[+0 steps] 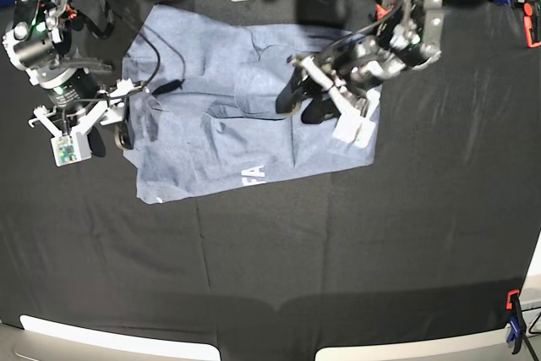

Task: Layout the t-shirt on the table in an organized manner, then fold the t-shirt properly
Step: 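Carry the held strip end with the left gripper toward the middle, folding it over, then release the folded end with the left gripper and raise the right gripper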

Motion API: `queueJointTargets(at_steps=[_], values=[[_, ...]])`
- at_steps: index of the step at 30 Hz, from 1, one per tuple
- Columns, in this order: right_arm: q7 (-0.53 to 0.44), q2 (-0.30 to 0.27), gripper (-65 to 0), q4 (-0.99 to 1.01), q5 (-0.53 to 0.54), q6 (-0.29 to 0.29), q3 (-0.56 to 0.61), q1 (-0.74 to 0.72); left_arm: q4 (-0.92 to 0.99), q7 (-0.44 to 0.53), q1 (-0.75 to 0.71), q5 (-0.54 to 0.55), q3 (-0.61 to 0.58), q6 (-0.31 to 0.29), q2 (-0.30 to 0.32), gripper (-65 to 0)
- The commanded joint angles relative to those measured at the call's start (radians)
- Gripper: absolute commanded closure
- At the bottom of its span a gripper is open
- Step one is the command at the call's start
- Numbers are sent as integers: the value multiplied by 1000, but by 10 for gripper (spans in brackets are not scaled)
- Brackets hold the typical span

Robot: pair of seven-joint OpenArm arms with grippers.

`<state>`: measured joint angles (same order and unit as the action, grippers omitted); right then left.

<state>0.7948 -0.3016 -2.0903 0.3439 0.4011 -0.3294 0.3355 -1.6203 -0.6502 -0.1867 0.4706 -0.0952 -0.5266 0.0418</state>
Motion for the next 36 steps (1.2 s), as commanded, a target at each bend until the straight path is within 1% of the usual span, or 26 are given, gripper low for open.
queueJointTargets(at_steps=[1,2,3,4,6,7,12,15,17,20,22,23,25,26,29,31,32,34,36], values=[[-20,-11,-271,-19,7,10,-6,-5,5,23,30,6,-23,22,-9,-290],[-11,-11,-271,-19,7,11,-6,-5,31,24,50,-3,-44,59,-8,-290],[-5,-11,-271,-19,5,10,-6,-5,62,31,73,-11,-62,81,-8,-290],[-1,-11,-271,-19,4,11,-6,-5,93,48,96,-19,-76,87,-8,-290],[-2,-11,-271,-19,4,10,-6,-5,144,90,148,-21,-97,87,-11,-290],[-2,-11,-271,-19,4,11,-6,-5,158,91,177,-20,-99,87,-19,-290],[-4,-11,-271,-19,4,11,-6,-5,172,90,315,-22,-98,86,-64,-290],[0,-11,-272,-19,3,10,-6,-4,172,50,362,-16,-97,86,-75,-290],[5,-11,-272,-19,3,10,-6,-1,172,38,363,11,-94,63,-73,-290],[39,-11,-275,-18,4,10,-6,0,161,38,338,33,-82,-1,-66,-290],[61,-11,-276,-17,9,10,-19,1,133,37,308,35,-60,-29,-58,-290],[66,-11,-276,-17,14,10,-31,1,110,38,287,35,-42,-32,-53,-290],[80,-11,-276,-17,78,12,-71,2,52,38,239,39,6,-51,-36,-290],[89,-11,-276,-17,125,31,-95,8,19,38,211,45,34,-55,-26,-290],[107,-12,-276,-17,242,161,-138,63,-75,39,121,73,120,-78,13,-290],[101,-12,-275,-17,271,240,-134,126,-117,46,63,73,175,-80,39,-290],[90,-12,-275,-17,275,267,-127,157,-131,46,37,73,200,-80,50,-290],[69,-19,-275,-17,268,293,-106,206,-147,56,-11,74,248,-81,71,-290],[50,-48,-273,-17,255,297,-70,239,-147,72,-52,82,293,-92,85,-290]])
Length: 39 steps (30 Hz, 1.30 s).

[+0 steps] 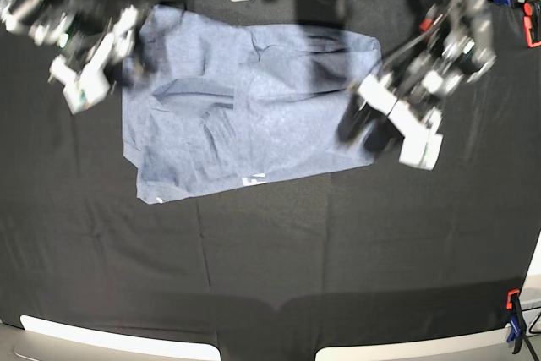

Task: Layout the t-shirt on the table in an organized manner, then fold the t-shirt properly
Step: 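Release the folded end with the left gripper and raise the right gripper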

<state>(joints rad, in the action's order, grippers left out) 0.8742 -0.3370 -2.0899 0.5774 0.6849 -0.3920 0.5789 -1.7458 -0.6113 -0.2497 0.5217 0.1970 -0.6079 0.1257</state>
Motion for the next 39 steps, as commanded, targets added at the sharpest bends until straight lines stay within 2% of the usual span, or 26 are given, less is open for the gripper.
queueJointTargets(at_steps=[1,4,9,13,16,18,21,27,36,39], values=[[-38,-32,-267,-18,6,13,16,7,-22,42,-8,34,21,-25,6,-290],[-68,-103,-260,-18,-114,13,117,18,-22,49,-49,37,79,-45,6,-290],[-130,-233,-260,-18,-319,13,312,18,-22,53,-64,37,137,-45,5,-290],[-153,-318,-260,-18,-468,-59,453,18,-22,60,-63,36,155,-45,6,-290],[-161,-380,-260,-18,-534,-104,548,18,-22,60,-63,36,156,-44,6,-290],[-170,-412,-260,-17,-602,-153,608,18,-22,60,-63,36,156,-44,6,-290],[-176,-455,-260,-17,-639,-189,681,18,-22,60,-63,36,156,-44,6,-290],[-175,-477,-260,-17,-676,-207,768,18,-22,60,-63,36,156,-44,5,-290],[-180,-477,-258,69,-693,-211,779,17,-22,60,-63,36,156,-43,5,-290],[-185,-477,-258,100,-740,-268,779,16,-22,60,-63,36,156,-43,5,-290]])
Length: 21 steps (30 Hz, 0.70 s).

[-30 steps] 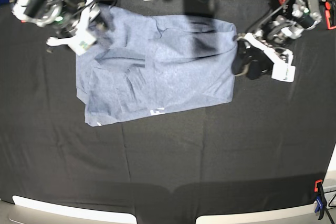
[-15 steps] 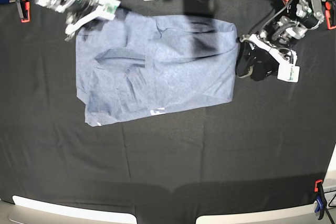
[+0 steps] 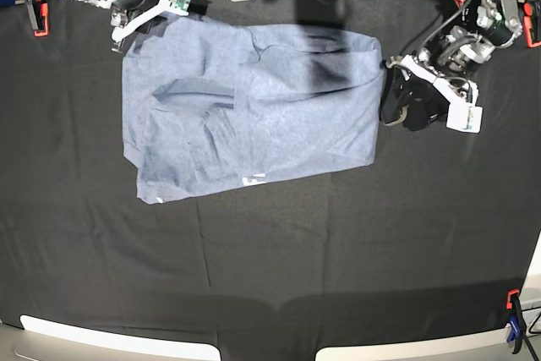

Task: Layout the t-shirt on the table in an organized manner, then fold the t-shirt properly
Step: 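Release the folded end with the left gripper and raise the right gripper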

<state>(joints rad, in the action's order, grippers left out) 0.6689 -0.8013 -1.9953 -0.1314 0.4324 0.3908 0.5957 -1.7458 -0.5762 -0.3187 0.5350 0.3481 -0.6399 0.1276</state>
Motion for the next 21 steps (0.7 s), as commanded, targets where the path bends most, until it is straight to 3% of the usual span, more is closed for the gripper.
queueJointTargets(at_steps=[1,4,21], values=[[18,-13,-251,6,-35,-20,-4,-3,-22,24,6,23,5,-11,3,-290],[15,-13,-224,6,-35,-22,-4,-3,-22,24,6,23,5,-11,3,-290],[15,-13,-224,-60,-68,-37,-4,-3,-22,24,5,23,5,-11,3,-290]])
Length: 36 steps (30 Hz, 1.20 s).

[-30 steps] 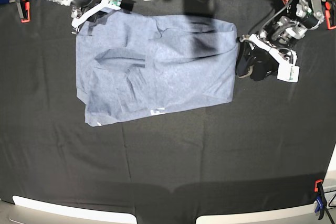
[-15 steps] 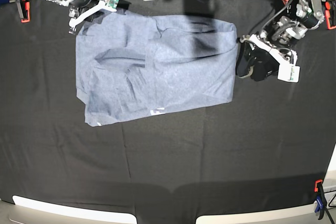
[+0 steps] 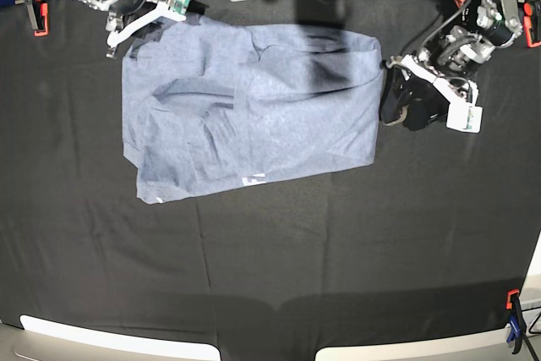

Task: Layout the t-shirt on the table in an organized manner, then fold the t-shirt properly
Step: 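Release the folded end with the left gripper and raise the right gripper, then grasp the opposite strip end with the right gripper and lift it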

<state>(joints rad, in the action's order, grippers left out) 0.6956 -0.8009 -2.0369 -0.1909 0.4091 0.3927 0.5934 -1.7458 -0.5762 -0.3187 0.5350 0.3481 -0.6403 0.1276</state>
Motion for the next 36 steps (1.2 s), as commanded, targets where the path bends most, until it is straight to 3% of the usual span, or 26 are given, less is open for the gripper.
queueJointTargets(at_steps=[1,12,17,21,27,31,36], values=[[-12,-13,-224,-18,-8,-14,-6,-4,-22,24,5,23,5,-11,3,-290],[-37,-10,-212,-18,11,-42,-6,-17,-22,24,5,23,5,-11,3,-290],[-37,-11,-1,-18,11,-16,-6,-17,-22,24,6,23,5,-11,3,-290],[-38,-11,0,-34,-50,-19,-6,-33,-22,24,6,23,5,-11,3,-290],[-48,-5,0,-57,-48,-39,-6,-174,-22,24,5,15,5,-11,3,-290],[-61,-1,0,-32,-34,-51,-6,-270,-22,24,5,15,5,-11,3,-290],[-86,55,0,54,41,-49,-6,-362,-22,24,5,15,5,-11,3,-290]])
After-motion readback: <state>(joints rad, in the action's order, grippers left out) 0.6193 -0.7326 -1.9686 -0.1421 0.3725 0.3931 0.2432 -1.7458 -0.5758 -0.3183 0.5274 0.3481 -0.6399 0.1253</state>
